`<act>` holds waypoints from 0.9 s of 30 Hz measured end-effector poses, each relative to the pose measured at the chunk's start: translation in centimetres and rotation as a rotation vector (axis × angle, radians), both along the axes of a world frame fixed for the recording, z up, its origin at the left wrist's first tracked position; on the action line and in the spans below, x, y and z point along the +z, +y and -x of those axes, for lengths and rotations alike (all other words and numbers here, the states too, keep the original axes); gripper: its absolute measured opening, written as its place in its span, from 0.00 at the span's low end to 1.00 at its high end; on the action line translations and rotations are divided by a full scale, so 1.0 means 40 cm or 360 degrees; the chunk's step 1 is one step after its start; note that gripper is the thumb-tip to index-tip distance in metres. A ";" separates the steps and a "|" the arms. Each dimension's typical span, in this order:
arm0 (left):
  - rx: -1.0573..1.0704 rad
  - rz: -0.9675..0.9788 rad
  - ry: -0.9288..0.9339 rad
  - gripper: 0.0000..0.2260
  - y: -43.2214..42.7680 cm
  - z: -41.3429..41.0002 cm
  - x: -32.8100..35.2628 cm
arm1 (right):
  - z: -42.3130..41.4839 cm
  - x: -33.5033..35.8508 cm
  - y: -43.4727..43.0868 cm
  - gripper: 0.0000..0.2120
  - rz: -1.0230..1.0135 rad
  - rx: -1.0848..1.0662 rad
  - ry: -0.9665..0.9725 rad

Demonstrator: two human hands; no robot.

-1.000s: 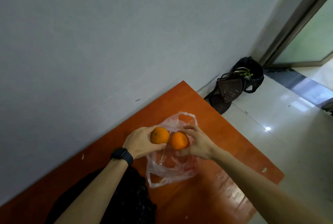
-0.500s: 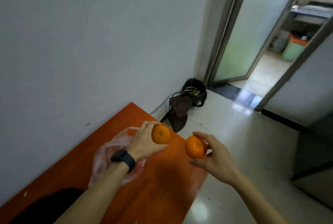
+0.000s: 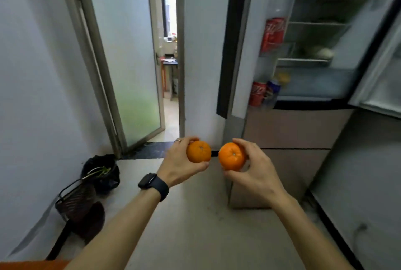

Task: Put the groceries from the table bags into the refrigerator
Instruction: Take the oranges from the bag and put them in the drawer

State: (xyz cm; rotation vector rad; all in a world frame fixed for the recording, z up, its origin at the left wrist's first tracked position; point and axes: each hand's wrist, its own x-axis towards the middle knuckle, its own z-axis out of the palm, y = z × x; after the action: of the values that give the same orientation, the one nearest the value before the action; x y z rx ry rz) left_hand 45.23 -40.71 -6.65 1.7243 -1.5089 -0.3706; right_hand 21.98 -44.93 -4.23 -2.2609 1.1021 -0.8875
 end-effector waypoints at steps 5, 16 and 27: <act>-0.0284 0.0155 -0.0004 0.30 -0.223 0.249 0.089 | 0.251 0.097 -0.161 0.39 0.0144 -0.0246 -0.0053; -0.0506 0.0487 -0.0062 0.32 -0.681 0.527 0.270 | 0.565 0.223 -0.562 0.39 0.0284 -0.0562 -0.0089; -0.0443 0.0543 -0.0055 0.29 -1.187 0.674 0.378 | 0.688 0.332 -1.036 0.39 0.0334 -0.0594 -0.0150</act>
State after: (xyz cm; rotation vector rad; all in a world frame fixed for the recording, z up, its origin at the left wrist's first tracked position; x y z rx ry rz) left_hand 18.27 -88.18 8.48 1.2656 -1.7305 -0.2089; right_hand -5.53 -86.35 9.03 -2.1817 1.4756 -1.2975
